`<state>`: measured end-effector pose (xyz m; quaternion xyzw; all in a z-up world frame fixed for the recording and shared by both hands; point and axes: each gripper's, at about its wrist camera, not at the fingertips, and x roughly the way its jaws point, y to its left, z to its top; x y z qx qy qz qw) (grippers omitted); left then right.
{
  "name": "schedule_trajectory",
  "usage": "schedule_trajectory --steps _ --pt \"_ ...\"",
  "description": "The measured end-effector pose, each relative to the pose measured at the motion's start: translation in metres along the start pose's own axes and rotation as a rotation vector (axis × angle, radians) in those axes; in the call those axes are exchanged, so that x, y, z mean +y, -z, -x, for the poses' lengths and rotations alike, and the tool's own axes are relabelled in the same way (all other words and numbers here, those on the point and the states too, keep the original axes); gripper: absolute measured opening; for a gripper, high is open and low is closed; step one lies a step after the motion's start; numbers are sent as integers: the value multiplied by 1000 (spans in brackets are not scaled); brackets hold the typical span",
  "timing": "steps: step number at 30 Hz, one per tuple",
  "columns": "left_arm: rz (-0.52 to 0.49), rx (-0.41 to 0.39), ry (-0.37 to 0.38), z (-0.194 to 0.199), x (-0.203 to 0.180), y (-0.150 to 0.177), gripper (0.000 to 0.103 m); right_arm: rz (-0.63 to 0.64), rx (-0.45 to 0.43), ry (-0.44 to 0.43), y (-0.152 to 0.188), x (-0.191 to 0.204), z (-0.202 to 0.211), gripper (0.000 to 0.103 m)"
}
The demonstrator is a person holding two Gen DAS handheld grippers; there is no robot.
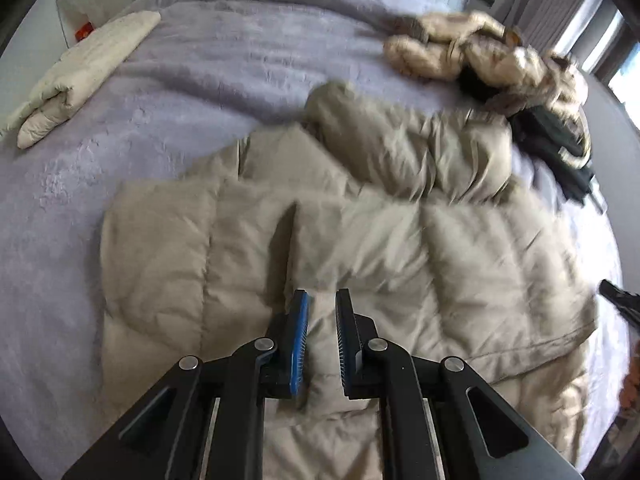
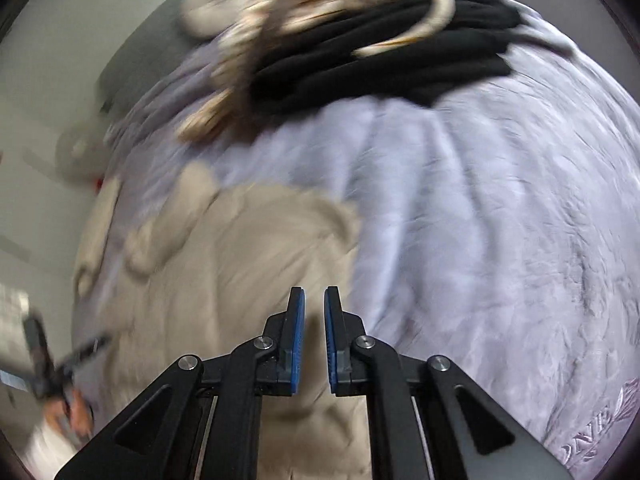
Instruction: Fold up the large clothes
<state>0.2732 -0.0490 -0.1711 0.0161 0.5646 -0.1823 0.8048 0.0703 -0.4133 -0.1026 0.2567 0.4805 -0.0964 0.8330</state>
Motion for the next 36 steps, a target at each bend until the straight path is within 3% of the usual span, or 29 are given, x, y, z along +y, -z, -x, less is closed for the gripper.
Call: schedule_trajectory --steps 2,5,10,20,23,36 --pt "-16 32 -48 -18 1 12 15 53 41 45 11 6 -16 9" --pt "-18 10 -42 -31 5 25 15 59 78 72 22 -1 -39 9" --pt "-35 4 -62 -35 4 27 15 60 59 89 25 -6 -51 8" --pt "-2 36 -132 -16 2 25 15 48 64 147 31 3 -16 8" --pt "1 40 -142 -1 2 28 15 28 66 152 37 6 0 13" --pt "2 82 -141 53 -11 60 15 -60 131 94 66 25 41 13"
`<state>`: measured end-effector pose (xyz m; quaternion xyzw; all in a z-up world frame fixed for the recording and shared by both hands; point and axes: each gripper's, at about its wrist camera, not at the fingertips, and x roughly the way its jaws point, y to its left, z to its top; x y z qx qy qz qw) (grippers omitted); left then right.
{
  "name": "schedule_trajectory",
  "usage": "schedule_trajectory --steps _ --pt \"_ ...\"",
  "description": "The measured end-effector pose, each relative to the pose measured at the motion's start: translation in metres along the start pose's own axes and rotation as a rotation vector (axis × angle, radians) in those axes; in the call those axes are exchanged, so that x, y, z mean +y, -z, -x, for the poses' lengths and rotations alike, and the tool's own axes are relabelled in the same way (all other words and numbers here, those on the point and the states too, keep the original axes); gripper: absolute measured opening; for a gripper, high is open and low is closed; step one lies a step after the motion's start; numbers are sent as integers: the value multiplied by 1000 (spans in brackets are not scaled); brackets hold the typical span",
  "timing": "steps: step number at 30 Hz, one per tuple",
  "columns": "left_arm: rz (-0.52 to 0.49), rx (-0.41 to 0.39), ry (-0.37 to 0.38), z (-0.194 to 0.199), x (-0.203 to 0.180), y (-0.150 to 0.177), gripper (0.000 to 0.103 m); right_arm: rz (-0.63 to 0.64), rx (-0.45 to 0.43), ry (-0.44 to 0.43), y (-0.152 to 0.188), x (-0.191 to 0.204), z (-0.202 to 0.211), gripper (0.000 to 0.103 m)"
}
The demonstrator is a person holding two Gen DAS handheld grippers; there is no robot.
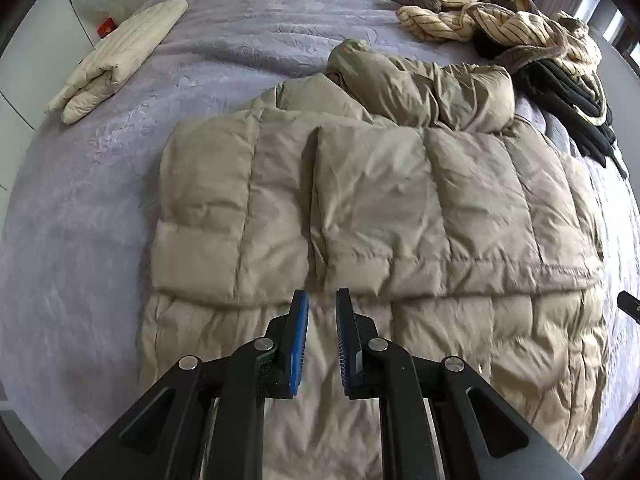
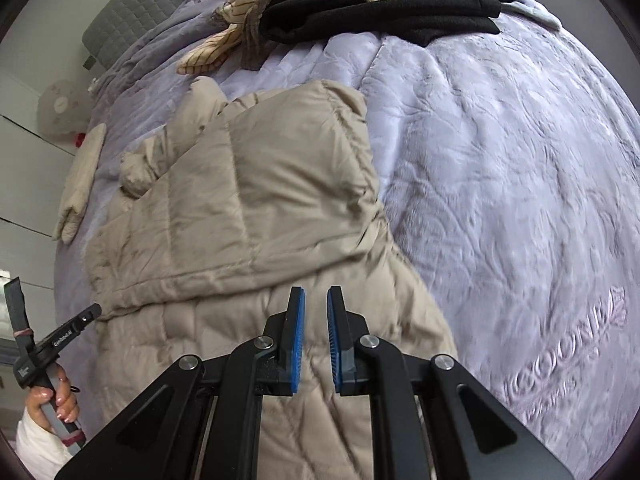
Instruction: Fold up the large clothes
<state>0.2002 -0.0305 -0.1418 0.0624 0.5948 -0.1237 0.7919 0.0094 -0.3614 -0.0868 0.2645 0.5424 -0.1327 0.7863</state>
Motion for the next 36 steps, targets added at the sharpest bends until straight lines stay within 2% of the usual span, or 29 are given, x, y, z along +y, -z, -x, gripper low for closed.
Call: schedule_trajectory --steps 15,17,19,21,25,26,27,28,30,33,35,36 --pt "-22 37 -10 44 1 53 15 18 21 -20 34 29 34 13" --pt "-15 45 -4 48 3 61 15 22 20 -20 37 31 38 18" --pt "-9 55 -6 52 6 69 15 25 16 -20 41 34 43 28" --pt "1 59 -5 54 9 75 15 23 12 -20 45 35 47 33" --pt "30 65 -9 60 17 84 16 17 8 -24 51 39 54 35" --pt "34 70 -13 61 19 85 25 17 8 -24 53 41 55 35" --pt "38 70 -13 62 21 87 77 17 8 -23 54 42 56 37" --pt "43 66 -21 64 23 88 103 18 8 -23 56 44 57 39" --pt "36 26 -58 73 26 90 102 18 7 -22 59 47 58 40" --pt "22 3 -59 80 30 92 102 16 4 -20 63 53 59 43" --pt "24 -11 -62 84 34 92 102 20 -9 -20 66 58 60 52" --pt "32 -16 -61 86 37 93 102 25 -26 -16 67 61 62 65"
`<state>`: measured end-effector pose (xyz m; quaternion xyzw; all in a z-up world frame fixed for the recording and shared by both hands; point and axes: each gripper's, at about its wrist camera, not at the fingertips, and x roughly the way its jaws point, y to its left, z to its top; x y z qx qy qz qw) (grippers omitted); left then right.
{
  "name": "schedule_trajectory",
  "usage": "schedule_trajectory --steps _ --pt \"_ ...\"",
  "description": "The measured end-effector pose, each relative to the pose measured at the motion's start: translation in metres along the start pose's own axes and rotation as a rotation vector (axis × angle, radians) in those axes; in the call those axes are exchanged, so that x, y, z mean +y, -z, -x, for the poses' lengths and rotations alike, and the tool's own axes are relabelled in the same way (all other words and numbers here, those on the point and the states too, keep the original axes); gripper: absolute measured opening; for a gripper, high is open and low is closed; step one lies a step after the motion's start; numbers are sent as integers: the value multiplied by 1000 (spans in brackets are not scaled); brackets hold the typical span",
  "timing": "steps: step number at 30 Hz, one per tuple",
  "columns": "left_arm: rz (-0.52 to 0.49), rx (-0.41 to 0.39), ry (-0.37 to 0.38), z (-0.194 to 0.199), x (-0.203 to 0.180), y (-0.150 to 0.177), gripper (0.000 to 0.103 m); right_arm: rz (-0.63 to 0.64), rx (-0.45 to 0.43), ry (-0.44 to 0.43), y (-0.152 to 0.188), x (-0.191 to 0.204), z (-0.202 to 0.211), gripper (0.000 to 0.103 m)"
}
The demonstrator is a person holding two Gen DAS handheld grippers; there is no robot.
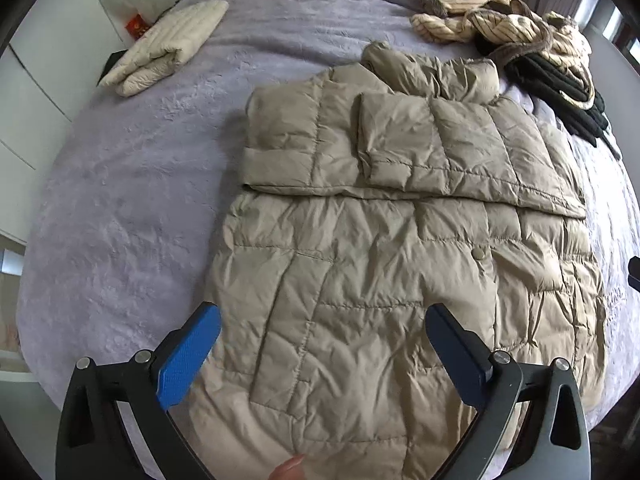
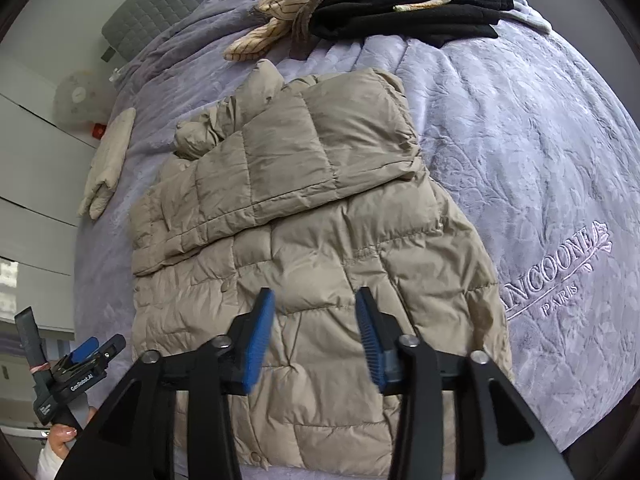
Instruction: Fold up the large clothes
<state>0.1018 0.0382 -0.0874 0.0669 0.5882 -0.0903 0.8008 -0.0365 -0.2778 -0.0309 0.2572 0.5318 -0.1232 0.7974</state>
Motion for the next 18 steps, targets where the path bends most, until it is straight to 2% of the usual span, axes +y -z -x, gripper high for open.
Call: schedule_trajectory --steps 1,3,5,7,11,18 --pt "6 -4 4 1 3 0 102 5 -24 2 2 4 3 85" --pt "10 -12 -6 3 9 1 102 19 -83 4 6 11 10 102" --pt "8 -15 -2 3 15 3 102 34 -117 1 9 20 14 103" --pt "3 -5 22 1 21 5 102 19 -110 -24 11 25 15 103" --pt "-16 1 63 1 29 9 102 -81 -34 -93 24 27 9 103" --pt "-81 24 82 -2 36 22 102 -221 36 -126 60 19 5 103"
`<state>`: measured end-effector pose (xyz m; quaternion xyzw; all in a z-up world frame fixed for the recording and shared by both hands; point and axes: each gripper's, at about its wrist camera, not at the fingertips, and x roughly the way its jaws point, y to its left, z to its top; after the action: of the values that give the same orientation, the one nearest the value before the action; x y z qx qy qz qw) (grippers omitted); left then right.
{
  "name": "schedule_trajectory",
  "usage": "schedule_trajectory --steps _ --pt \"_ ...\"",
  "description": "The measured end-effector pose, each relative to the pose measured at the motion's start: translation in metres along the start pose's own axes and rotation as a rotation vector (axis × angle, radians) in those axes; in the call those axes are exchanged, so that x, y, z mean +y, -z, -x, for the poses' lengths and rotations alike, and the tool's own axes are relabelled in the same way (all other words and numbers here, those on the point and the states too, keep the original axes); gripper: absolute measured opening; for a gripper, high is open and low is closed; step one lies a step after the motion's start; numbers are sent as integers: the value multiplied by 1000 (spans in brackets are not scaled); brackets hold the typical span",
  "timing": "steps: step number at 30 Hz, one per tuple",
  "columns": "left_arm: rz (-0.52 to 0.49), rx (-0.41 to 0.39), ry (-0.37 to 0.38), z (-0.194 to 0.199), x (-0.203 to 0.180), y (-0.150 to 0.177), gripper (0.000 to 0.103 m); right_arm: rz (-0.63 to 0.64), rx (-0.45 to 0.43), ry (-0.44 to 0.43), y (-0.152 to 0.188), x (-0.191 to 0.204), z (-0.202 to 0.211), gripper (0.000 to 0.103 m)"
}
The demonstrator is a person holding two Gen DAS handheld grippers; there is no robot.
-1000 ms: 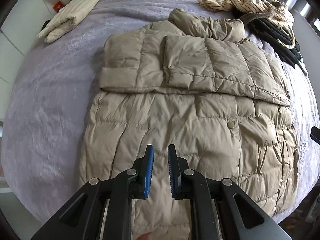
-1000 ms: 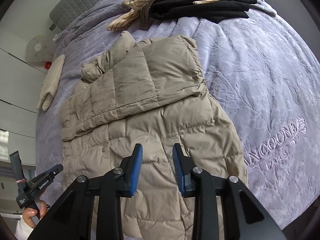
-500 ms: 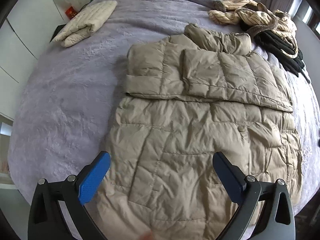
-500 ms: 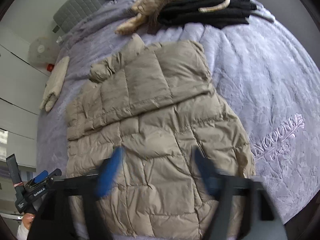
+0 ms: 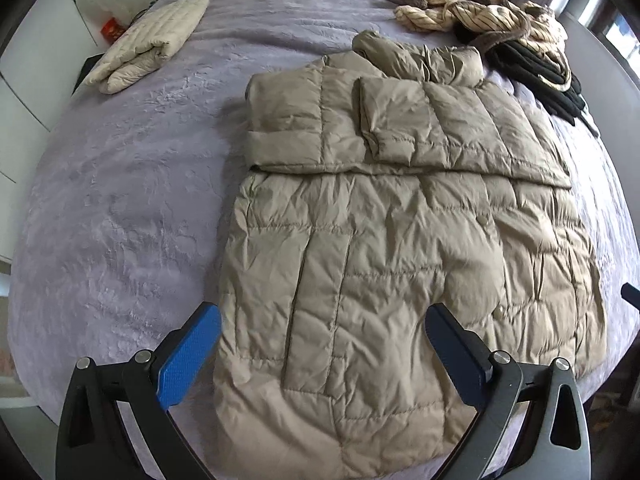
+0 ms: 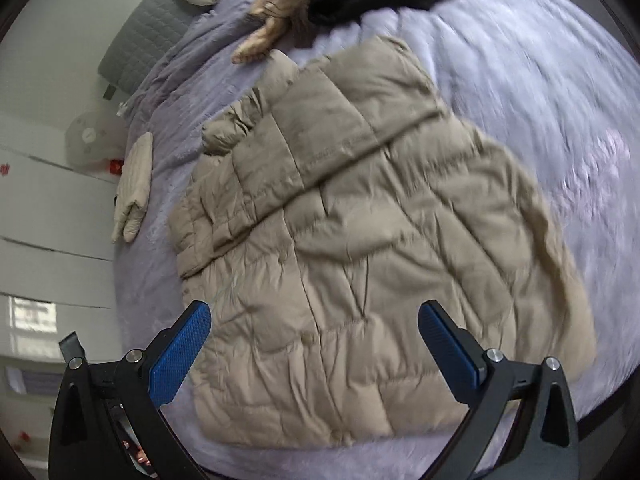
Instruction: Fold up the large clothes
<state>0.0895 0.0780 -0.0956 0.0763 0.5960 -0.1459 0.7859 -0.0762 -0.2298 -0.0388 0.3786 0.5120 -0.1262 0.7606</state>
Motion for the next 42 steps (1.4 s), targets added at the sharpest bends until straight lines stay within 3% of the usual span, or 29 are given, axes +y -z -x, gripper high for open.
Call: schedule_trajectory --steps 7,11,19,25,30,36,42 --pt "33 -3 -2 8 9 18 102 -15 52 8 11 -6 0 103" --pt "74 44 10 6 16 41 102 -10 74 -14 15 -17 4 103" --pt "235 139 37 0 41 100 102 -108 111 -39 40 -82 20 103" --pt "365 187 117 -6 60 142 102 -227 137 -92 53 -131 20 103" --pt "443 243 247 -28 61 168 102 -383 148 -190 66 -172 12 103" --pt "475 244 338 -47 51 169 102 -533 134 -278 81 -207 1 103" --pt "486 247 384 -59 45 155 102 -587 117 -296 88 -218 -10 103"
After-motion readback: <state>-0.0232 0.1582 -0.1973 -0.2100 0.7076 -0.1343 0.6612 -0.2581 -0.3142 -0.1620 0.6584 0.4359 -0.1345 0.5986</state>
